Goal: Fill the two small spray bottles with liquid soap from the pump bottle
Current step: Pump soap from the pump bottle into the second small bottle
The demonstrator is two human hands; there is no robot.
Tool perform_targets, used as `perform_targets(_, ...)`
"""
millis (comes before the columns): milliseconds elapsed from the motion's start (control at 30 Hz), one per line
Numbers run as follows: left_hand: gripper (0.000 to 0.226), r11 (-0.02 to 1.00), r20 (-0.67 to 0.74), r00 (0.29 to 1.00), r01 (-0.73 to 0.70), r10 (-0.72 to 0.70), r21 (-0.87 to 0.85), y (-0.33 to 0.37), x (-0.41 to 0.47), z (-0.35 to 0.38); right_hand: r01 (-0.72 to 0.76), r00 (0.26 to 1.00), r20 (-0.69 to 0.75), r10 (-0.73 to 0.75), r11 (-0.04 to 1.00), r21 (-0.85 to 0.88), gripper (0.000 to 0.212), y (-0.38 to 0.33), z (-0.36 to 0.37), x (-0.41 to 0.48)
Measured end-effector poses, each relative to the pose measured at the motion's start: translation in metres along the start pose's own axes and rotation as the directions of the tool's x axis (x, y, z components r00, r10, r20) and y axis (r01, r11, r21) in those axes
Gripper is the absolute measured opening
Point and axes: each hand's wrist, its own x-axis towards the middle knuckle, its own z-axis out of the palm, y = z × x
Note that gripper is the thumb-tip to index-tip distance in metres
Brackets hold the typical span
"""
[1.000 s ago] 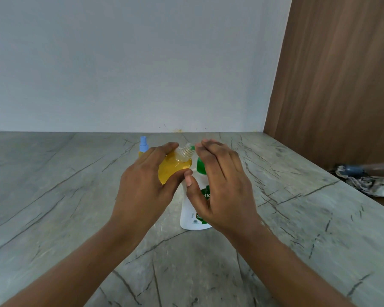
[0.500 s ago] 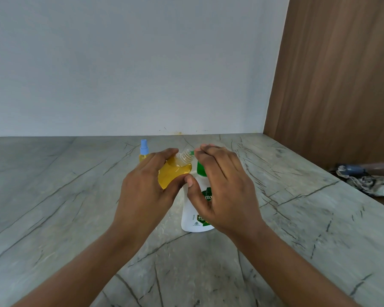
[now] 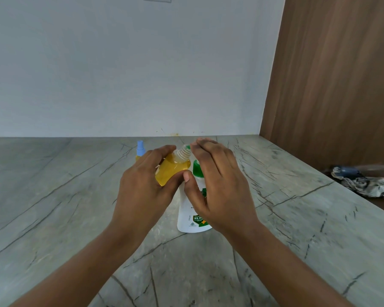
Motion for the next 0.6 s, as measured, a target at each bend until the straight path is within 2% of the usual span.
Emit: perform_targets(600, 0.051, 0.998, 0.015, 1.0, -0.022, 0.021, 0.051, -0.0054, -0.0017, -0.0025, 0.009, 0.999, -0.037, -0.009, 1.0, 0.009, 0.035, 0.002, 0.0067, -0.0039)
